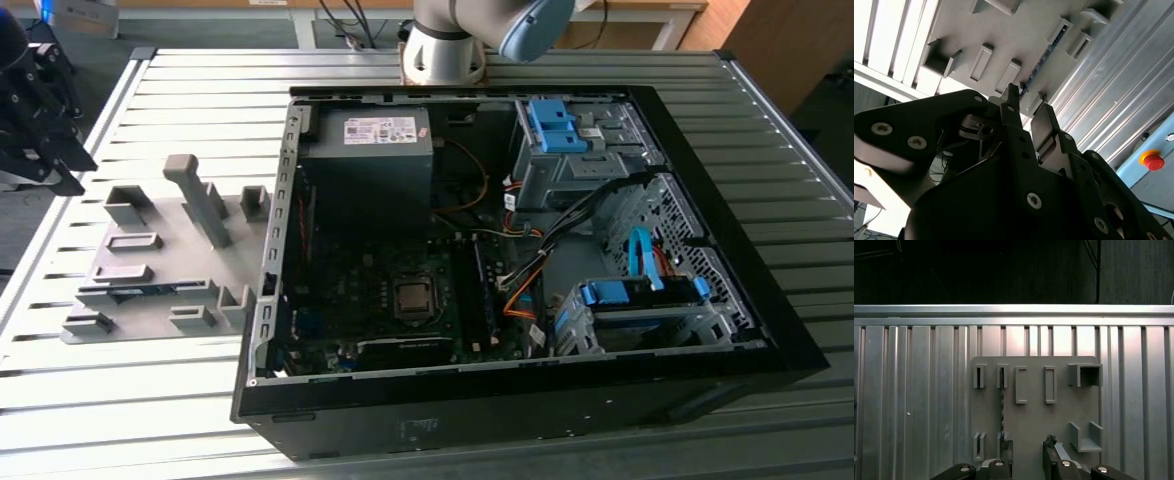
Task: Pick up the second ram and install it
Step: 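Pick up the second ram and move it above second insertion slot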
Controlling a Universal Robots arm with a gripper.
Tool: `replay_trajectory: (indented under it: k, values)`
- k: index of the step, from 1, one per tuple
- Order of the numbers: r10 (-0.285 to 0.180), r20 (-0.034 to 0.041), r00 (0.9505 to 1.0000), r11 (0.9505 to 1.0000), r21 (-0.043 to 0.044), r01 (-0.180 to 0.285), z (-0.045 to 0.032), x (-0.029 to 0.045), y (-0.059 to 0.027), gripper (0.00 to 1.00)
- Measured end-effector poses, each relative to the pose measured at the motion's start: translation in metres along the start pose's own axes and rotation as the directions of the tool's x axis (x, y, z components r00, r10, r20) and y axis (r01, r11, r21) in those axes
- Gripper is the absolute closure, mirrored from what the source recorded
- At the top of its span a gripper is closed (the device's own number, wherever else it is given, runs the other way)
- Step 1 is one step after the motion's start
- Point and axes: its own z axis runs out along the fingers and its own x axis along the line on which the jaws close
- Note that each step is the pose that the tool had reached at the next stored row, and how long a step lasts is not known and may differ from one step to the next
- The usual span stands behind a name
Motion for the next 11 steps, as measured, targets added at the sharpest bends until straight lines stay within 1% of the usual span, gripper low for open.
replay_trajectory:
  k: [7,11]
  values:
    - [0.000,0.0000,1.0000,1.0000,0.0000,0.000,0.0025,0.0001,0.0000,0.63]
    - [0.000,0.0000,1.0000,1.0000,0.0001,0.000,0.0026,0.0000,0.0000,0.63]
